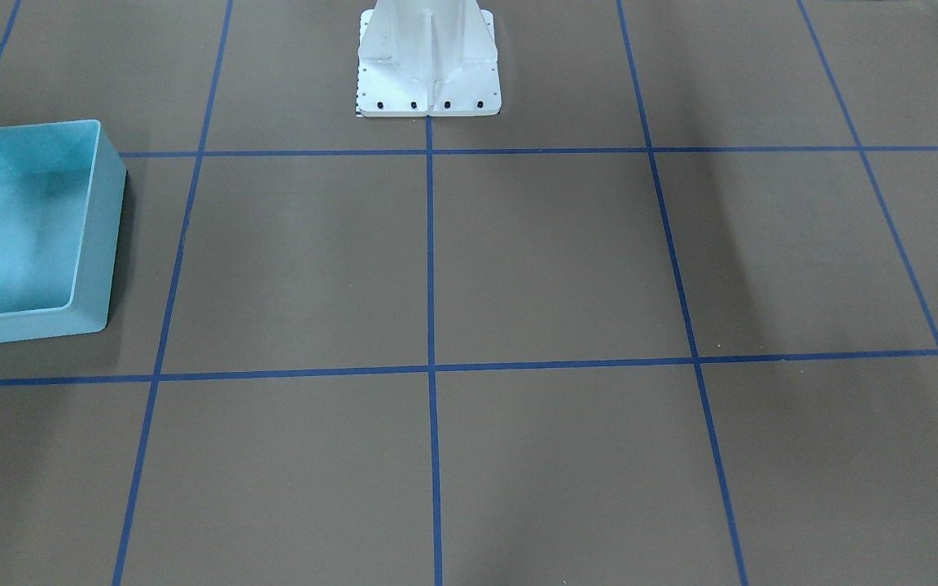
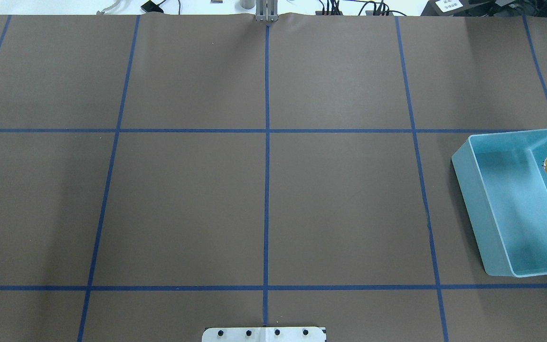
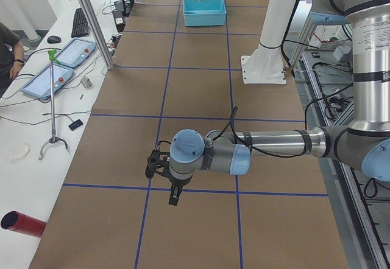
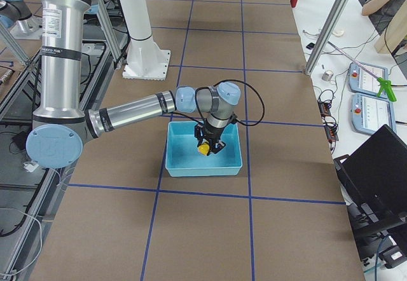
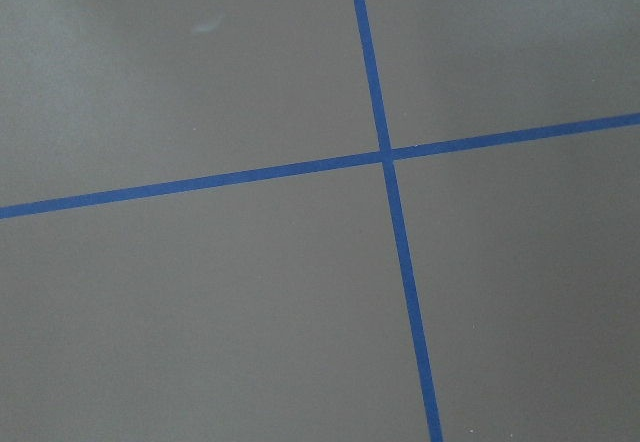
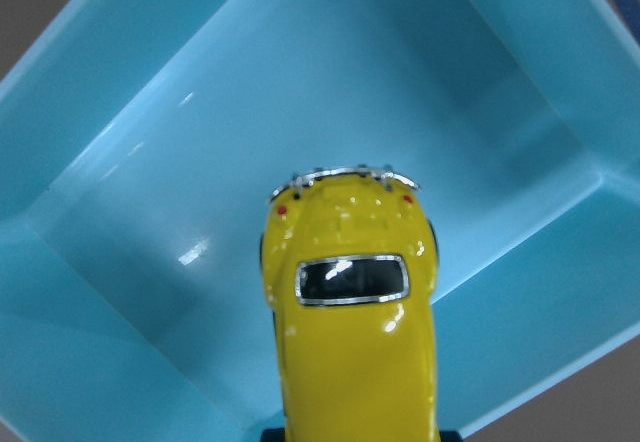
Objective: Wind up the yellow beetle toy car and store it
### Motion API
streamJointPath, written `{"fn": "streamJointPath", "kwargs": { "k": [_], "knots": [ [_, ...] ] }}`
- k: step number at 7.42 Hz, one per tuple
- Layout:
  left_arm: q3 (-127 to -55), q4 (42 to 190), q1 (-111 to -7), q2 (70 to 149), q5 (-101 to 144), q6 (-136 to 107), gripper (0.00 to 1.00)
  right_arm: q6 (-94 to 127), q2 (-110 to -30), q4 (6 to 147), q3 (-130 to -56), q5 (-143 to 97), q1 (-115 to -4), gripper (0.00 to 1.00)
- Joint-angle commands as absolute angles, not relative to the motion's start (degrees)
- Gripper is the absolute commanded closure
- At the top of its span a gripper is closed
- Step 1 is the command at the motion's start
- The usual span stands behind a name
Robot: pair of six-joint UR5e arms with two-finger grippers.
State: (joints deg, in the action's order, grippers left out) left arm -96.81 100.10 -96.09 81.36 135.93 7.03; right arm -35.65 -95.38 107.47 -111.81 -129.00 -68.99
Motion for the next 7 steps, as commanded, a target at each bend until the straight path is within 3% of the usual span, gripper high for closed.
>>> {"fn": "streamJointPath", "kwargs": {
  "k": [1,2,3,4,7],
  "knots": [
    [-96.9,100.2,-96.1,81.5,133.8,7.0,0.00,-32.4,-95.0,107.4,-111.1,-129.8,-69.1,1.00],
    [-96.9,100.2,-96.1,81.3,133.8,7.0,0.00,-32.4,-94.7,107.4,-109.3,-129.9,-69.0,1.00],
    [-96.9,100.3,-96.1,81.2,133.8,7.0,0.00,-32.4,-93.9,106.0,-107.4,-129.9,-69.0,0.74],
    [-96.9,100.4,-96.1,81.2,133.8,7.0,0.00,-32.4,-93.4,104.3,-105.7,-130.0,-69.0,0.39],
    [-96.9,100.4,-96.2,81.1,133.9,7.0,0.00,-32.2,-89.6,103.7,-103.2,-130.3,-69.0,0.00]
  ]
}}
